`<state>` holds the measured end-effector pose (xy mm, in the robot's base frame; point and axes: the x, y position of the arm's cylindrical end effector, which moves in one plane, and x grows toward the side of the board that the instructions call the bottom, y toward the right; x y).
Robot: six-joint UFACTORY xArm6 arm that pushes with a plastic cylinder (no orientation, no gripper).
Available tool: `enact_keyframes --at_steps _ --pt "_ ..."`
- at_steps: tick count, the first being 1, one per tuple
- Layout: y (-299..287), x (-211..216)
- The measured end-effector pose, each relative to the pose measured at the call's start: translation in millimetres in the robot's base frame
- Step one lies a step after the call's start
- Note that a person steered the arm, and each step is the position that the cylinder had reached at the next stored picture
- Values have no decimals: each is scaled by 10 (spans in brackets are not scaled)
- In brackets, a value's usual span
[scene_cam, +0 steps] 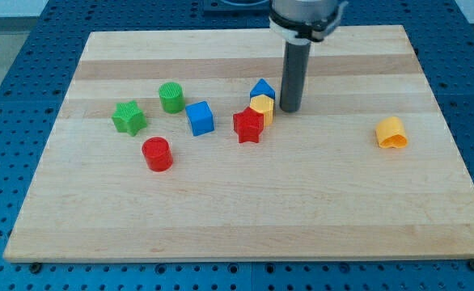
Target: Push blue triangle slightly left a bit
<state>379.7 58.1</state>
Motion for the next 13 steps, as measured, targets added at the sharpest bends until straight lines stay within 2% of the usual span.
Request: enact_keyframes --at_steps 1,2,4,6,7,8,9,10,11,13 --pt "-57 -31" --pt "-722 -35" --pt "10 -283" --pt "-57 -394" --pt "-96 -122" --pt "-184 -229" --pt "-427 -576" --pt "-596 -516" --pt "-424 -310" --pt "-655 -564"
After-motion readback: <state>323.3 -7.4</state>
